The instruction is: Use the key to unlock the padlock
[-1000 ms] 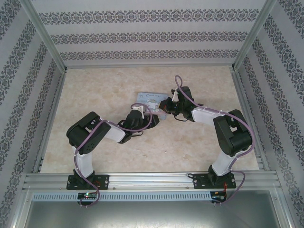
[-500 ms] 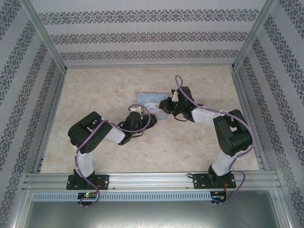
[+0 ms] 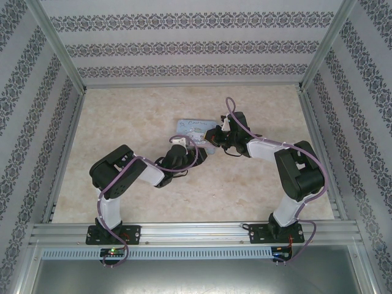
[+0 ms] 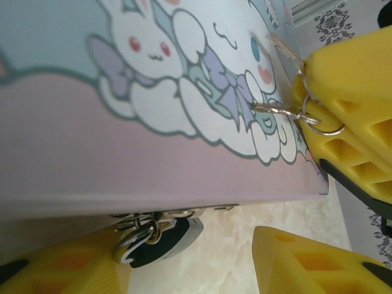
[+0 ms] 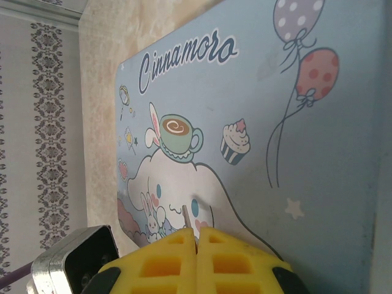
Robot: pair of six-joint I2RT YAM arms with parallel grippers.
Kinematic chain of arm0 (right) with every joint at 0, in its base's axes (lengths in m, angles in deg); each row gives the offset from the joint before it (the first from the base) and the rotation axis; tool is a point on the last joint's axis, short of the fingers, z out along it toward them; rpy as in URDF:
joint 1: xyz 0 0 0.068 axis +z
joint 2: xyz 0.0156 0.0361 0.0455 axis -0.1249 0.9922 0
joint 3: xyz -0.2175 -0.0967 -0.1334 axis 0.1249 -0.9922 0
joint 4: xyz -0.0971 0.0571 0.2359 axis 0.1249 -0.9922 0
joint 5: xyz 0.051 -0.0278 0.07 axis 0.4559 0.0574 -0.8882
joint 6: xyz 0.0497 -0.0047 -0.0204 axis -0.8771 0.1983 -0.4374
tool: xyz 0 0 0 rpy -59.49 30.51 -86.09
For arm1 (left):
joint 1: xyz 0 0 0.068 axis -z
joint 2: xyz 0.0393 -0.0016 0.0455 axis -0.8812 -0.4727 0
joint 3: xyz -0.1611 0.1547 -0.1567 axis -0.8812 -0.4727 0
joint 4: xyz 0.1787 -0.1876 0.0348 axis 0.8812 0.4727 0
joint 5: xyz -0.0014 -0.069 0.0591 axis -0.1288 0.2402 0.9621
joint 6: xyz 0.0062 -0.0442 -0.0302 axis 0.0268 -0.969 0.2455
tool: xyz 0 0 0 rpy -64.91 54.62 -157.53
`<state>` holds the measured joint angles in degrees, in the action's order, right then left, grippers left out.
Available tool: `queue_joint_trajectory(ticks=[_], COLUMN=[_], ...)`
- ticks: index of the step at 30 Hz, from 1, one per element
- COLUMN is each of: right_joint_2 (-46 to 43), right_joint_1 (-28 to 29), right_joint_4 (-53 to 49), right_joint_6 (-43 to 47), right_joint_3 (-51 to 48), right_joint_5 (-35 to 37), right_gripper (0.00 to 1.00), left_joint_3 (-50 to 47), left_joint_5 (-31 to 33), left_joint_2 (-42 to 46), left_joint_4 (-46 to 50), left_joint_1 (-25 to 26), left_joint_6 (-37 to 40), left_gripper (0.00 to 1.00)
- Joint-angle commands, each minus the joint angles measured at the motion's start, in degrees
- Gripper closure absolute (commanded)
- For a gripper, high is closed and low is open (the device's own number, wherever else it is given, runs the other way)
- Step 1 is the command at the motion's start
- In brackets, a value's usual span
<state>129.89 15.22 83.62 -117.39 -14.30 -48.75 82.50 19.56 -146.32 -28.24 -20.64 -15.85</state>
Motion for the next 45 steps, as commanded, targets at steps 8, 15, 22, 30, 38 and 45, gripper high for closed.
queue_joint_trajectory(ticks=[8,15,22,30,38,45], right_joint_2=[1.7,1.8,2.2,2.5,2.4,2.2], right_joint_1=[0.8,1.0,1.0,1.1,1.1,1.2], right_joint_4=[1.5,1.8,2.5,3.2,3.2,3.2], right_joint_6=[-0.9,-1.1,-1.2,-1.7,-1.9,-1.8], right_joint_3=[-0.8,-1.0,-1.6,-1.9,-1.5,-1.9], right_joint_5=[-0.8,-0.8,-0.8,-1.1,-1.2,-1.1], right_gripper=[1.00,1.00,1.00,1.00,1.00,1.00], left_joint_3=[1.7,-2.4,-3.7,-2.9,-2.7,-3.2], left_joint_5=[6.2,2.8,3.0,4.7,7.2,7.9], left_joint_2=[-1.4,-1.3,-1.6,-2.2,-2.3,-2.3], left_joint_4=[2.3,-9.7,-12.1,-8.8,-4.9,-4.9], left_joint_1=[2.0,1.9,2.0,2.0,2.0,2.0], left_joint_6=[3.2,-7.0,-10.4,-10.4,-9.8,-10.1], left_gripper=[0.41,0.46,0.47,0.53,0.60,0.69])
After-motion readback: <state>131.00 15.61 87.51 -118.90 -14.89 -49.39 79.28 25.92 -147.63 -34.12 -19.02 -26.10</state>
